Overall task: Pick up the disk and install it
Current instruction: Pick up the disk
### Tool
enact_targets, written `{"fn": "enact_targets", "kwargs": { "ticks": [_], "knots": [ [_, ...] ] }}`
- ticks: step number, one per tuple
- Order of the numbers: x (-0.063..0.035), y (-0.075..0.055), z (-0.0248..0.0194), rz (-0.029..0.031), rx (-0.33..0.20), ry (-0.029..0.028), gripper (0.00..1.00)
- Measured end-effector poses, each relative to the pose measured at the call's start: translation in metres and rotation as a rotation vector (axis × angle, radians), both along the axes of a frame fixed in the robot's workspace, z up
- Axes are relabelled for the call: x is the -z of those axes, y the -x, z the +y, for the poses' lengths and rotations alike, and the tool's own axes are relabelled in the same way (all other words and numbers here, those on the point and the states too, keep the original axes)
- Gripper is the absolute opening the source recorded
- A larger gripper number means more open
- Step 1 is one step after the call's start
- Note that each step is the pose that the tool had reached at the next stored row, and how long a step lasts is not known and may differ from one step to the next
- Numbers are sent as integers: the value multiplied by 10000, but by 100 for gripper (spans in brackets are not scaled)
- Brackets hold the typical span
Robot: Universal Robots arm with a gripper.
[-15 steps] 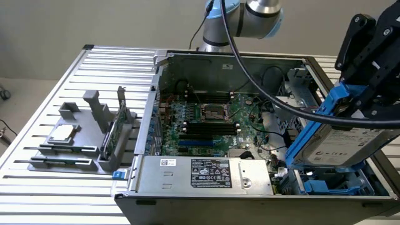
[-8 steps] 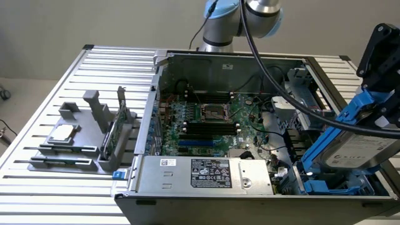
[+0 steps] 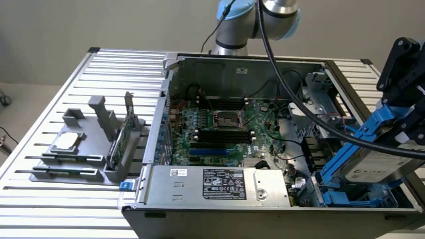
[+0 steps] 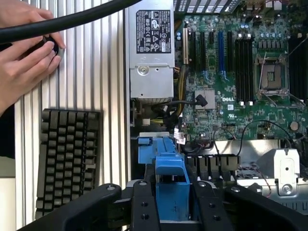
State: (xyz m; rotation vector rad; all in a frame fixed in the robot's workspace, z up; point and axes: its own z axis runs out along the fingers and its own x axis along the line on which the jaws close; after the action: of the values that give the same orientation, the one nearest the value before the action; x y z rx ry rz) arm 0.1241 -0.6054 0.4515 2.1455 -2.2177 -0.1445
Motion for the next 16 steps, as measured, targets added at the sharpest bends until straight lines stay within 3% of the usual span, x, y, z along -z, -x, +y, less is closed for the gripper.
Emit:
{"fn": "enact_targets", "kwargs": {
  "ticks": [16],
  "knots": [
    [30, -17, 19, -10, -2, -22, 33]
  ]
}}
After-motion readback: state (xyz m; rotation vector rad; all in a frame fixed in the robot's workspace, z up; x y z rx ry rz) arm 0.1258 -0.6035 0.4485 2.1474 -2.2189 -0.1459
